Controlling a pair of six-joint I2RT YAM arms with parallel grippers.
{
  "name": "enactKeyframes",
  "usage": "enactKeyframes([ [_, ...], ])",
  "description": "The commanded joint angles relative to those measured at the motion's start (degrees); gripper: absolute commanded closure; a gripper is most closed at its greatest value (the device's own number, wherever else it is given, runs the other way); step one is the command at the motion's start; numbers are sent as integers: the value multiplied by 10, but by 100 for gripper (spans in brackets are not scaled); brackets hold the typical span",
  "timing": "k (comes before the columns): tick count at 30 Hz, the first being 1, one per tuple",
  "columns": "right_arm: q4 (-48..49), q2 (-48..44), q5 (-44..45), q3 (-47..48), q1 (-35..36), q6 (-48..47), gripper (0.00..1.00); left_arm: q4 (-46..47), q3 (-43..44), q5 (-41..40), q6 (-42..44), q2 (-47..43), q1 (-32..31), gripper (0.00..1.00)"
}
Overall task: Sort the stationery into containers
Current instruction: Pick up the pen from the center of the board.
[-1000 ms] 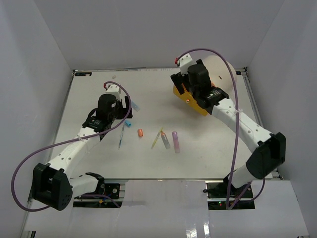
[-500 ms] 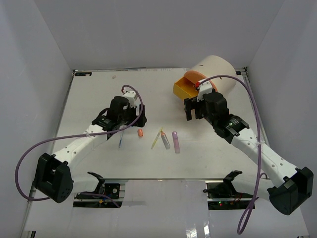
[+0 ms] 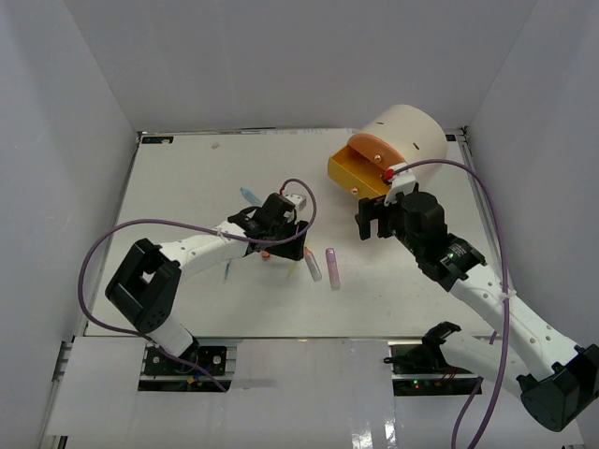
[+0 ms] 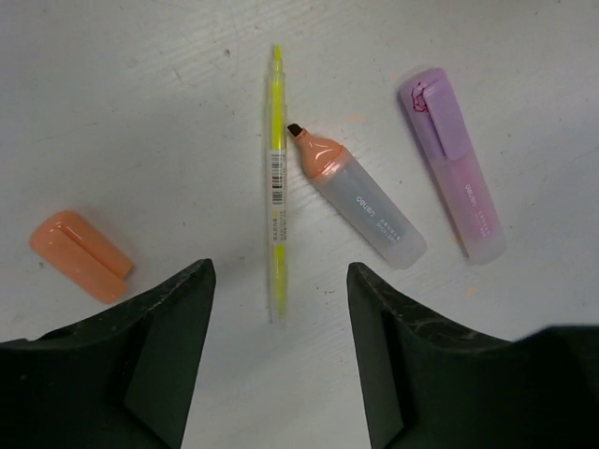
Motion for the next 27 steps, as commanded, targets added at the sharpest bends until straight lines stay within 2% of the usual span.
enactKeyframes([
  [1, 25, -14, 0, -11, -3, 9, 5, -17, 30, -6, -15, 0, -9, 32],
  [2, 25, -16, 1, -16, -3, 9, 5, -19, 31, -7, -15, 9, -12, 36],
  [6, 25, -21, 5, -23, -4, 9, 5, -32, 29, -4, -27, 21, -15, 41],
  [18, 27, -16, 5, -29, -4, 7, 5, -56, 20, 3, -47, 53, -25, 48],
  [27, 28, -10, 2, -29, -3, 7, 6, -66, 19, -1, -57, 77, -34, 59],
])
